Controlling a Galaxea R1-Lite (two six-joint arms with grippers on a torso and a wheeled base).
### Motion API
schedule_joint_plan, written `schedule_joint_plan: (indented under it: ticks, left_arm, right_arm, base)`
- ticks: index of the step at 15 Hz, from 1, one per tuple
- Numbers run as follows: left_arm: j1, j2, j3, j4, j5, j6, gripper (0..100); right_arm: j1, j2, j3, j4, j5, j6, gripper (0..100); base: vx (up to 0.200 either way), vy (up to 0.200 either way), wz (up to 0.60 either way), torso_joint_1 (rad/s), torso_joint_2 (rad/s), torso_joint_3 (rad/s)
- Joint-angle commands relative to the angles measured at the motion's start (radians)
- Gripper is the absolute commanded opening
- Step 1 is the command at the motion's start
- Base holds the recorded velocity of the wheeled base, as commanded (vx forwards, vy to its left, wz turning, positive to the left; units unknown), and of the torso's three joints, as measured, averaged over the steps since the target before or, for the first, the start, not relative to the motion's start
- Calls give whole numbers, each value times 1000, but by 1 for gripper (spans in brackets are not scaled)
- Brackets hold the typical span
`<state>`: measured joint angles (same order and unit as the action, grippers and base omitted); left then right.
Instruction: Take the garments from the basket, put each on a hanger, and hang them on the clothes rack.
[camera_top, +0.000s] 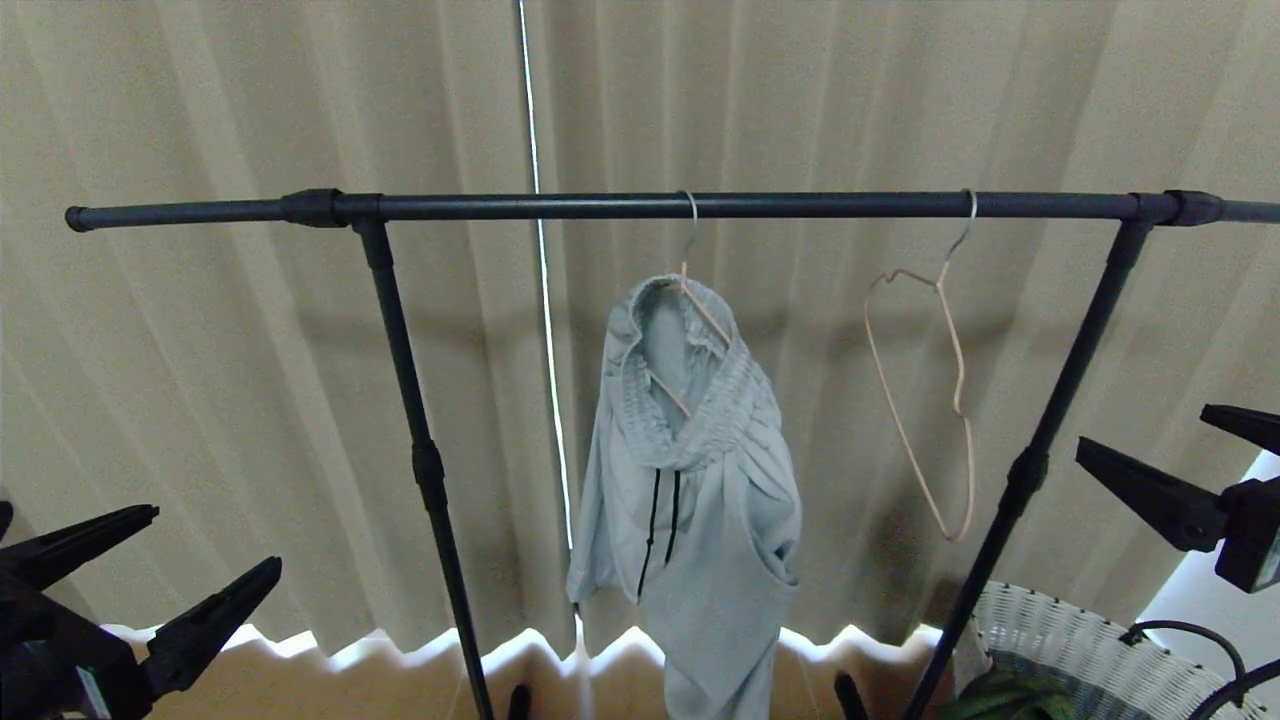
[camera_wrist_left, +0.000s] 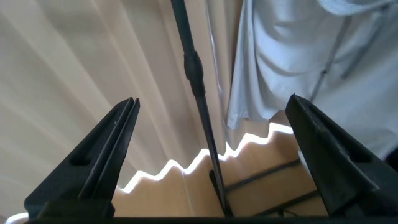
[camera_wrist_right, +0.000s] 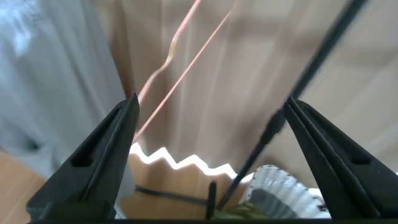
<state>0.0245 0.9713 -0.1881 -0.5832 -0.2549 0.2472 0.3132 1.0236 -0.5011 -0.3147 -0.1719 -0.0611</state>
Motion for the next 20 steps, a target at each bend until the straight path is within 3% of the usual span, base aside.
schedule_joint_plan:
  ticks: [1,3,9,16,20]
  left_arm:
    - [2,-3,-7,0,0,1,100]
    - [2,-3,-13,-9,0,1,100]
    - [2,-13,-5,-10,-1,4,100]
    - [-5,-5,-22,-9,-4,0,100]
    - [-3,-57,-2,-4,-1,-2,100]
  right_arm:
    - [-8,1,87,-75,0,-39,100]
    - [-32,0,164,-192,0,-56,100]
    - [-89,3,190,-204,0,-54,100]
    - [-89,-11,230,-204,2,-54,100]
    - [-88,-2,253,-205,11,-102,100]
  base:
    - [-200,0,0,-2,-2,17]
    - [-200,0,0,0,5,5]
    - [-200,0,0,2,4,6]
    - [0,0,0,0,0,0]
    - [0,0,0,0,0,0]
